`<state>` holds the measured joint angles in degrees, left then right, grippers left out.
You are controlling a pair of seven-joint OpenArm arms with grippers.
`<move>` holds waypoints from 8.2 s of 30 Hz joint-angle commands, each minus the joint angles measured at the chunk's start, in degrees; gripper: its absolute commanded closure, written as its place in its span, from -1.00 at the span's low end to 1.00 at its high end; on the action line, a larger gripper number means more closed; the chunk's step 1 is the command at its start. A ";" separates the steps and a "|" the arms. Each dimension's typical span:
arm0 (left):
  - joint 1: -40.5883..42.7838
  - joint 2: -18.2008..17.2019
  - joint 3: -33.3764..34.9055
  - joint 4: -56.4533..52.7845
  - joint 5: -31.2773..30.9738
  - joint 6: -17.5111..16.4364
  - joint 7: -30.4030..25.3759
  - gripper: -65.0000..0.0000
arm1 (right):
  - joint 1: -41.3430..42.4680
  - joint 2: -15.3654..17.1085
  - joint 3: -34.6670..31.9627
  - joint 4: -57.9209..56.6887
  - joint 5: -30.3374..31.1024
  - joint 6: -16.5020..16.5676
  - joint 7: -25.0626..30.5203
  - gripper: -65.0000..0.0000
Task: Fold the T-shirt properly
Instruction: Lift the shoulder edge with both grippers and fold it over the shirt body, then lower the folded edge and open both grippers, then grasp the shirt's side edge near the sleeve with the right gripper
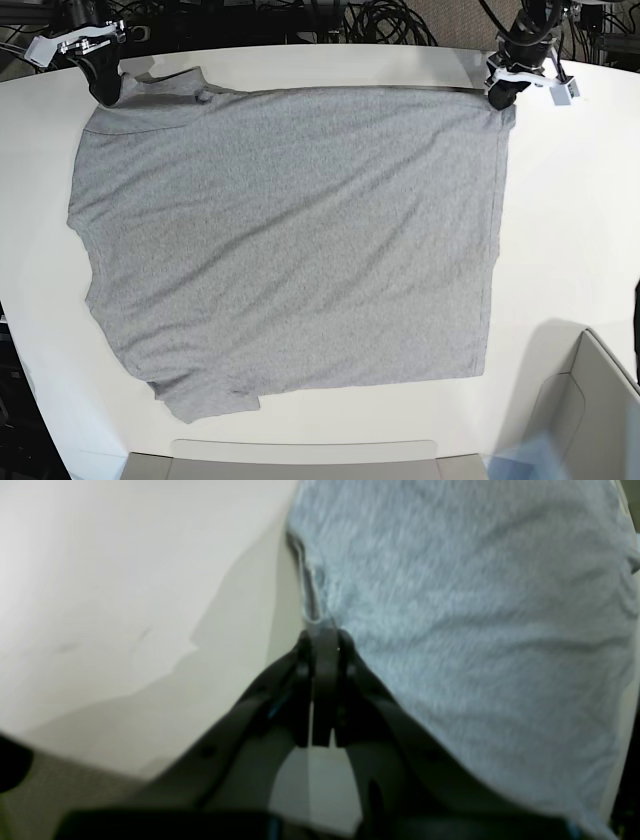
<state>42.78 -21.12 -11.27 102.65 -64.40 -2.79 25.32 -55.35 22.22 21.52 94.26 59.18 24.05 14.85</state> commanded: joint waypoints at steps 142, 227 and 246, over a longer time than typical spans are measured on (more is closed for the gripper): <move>-7.58 -8.90 12.45 -8.98 3.08 14.17 21.32 1.00 | 49.59 4.38 22.39 -25.55 -65.99 15.95 -49.62 0.97; -29.91 -1.51 23.79 6.93 3.17 21.12 26.50 1.00 | 65.59 -22.96 34.17 2.05 -101.42 15.95 -50.06 0.02; -29.91 -1.51 23.79 6.93 3.17 21.12 26.50 1.00 | 65.68 -22.44 33.82 -14.57 -101.77 15.95 -49.97 0.59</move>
<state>13.32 -22.24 12.71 108.71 -60.45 18.26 52.27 9.98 -0.51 55.29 79.57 -41.56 39.16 -33.93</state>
